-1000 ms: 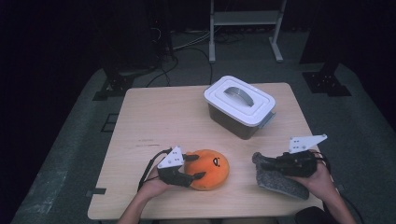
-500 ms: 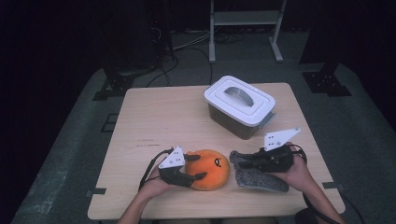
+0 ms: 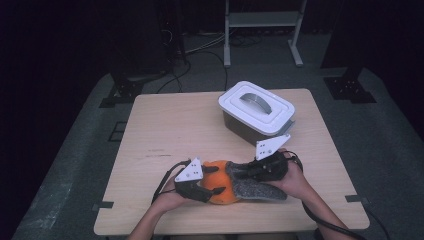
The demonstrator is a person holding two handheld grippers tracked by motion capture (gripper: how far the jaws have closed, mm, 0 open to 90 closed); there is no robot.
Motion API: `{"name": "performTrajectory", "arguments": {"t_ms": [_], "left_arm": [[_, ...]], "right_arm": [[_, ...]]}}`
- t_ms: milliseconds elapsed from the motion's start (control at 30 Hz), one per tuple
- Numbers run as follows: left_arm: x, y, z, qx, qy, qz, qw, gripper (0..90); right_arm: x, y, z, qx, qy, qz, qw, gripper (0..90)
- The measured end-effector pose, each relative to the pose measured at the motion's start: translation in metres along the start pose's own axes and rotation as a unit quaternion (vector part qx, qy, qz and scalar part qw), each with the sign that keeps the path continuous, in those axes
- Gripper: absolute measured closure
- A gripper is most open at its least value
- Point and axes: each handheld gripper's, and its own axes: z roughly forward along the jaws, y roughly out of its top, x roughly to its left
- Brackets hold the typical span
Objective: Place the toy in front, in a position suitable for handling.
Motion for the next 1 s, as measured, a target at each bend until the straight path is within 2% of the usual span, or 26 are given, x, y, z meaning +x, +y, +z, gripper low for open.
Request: {"name": "performTrajectory", "arguments": {"t_ms": [200, 233, 267, 300, 400, 533, 633, 800, 933, 1000], "left_arm": [[0.001, 0.001, -0.001, 0.0, -0.003, -0.001, 1.0, 29.0], [0.001, 0.002, -0.003, -0.001, -0.002, -0.006, 1.0, 24.8], [0.002, 0.003, -0.004, -0.004, 0.001, -0.015, 0.9999, 24.8], [0.003, 0.005, -0.006, -0.005, 0.007, -0.024, 0.9997, 20.6], [0.007, 0.004, -0.009, 0.009, 0.028, -0.032, 0.999, 12.3], [0.008, -0.001, -0.01, 0.015, 0.025, -0.026, 0.9992, 15.5], [0.009, -0.004, -0.01, 0.015, 0.019, -0.026, 0.9994, 22.2], [0.011, -0.011, -0.012, 0.015, 0.012, -0.031, 0.9993, 23.0], [0.013, -0.014, -0.011, 0.012, 0.001, -0.043, 0.999, 23.3], [0.012, -0.014, -0.009, 0.011, -0.005, -0.042, 0.999, 23.8]], "right_arm": [[-0.001, -0.005, 0.008, 0.007, 0.0, -0.001, 1.0, 78.4], [0.0, -0.007, 0.009, 0.004, -0.001, 0.001, 1.0, 78.4], [0.0, -0.007, 0.009, 0.004, -0.001, 0.001, 1.0, 78.4], [0.0, -0.008, 0.009, 0.004, -0.003, 0.003, 1.0, 78.4], [0.001, -0.01, 0.008, 0.004, -0.002, 0.004, 1.0, 78.4], [0.003, -0.013, 0.007, 0.006, -0.003, 0.005, 1.0, 78.1], [0.003, -0.018, 0.005, 0.007, -0.004, 0.009, 0.9999, 77.8], [0.004, -0.031, -0.002, 0.02, -0.011, 0.023, 0.9995, 77.7], [0.002, -0.049, -0.01, 0.045, -0.022, 0.042, 0.9979, 77.8], [0.002, -0.052, -0.014, 0.043, -0.024, 0.046, 0.9977, 77.8]]}}
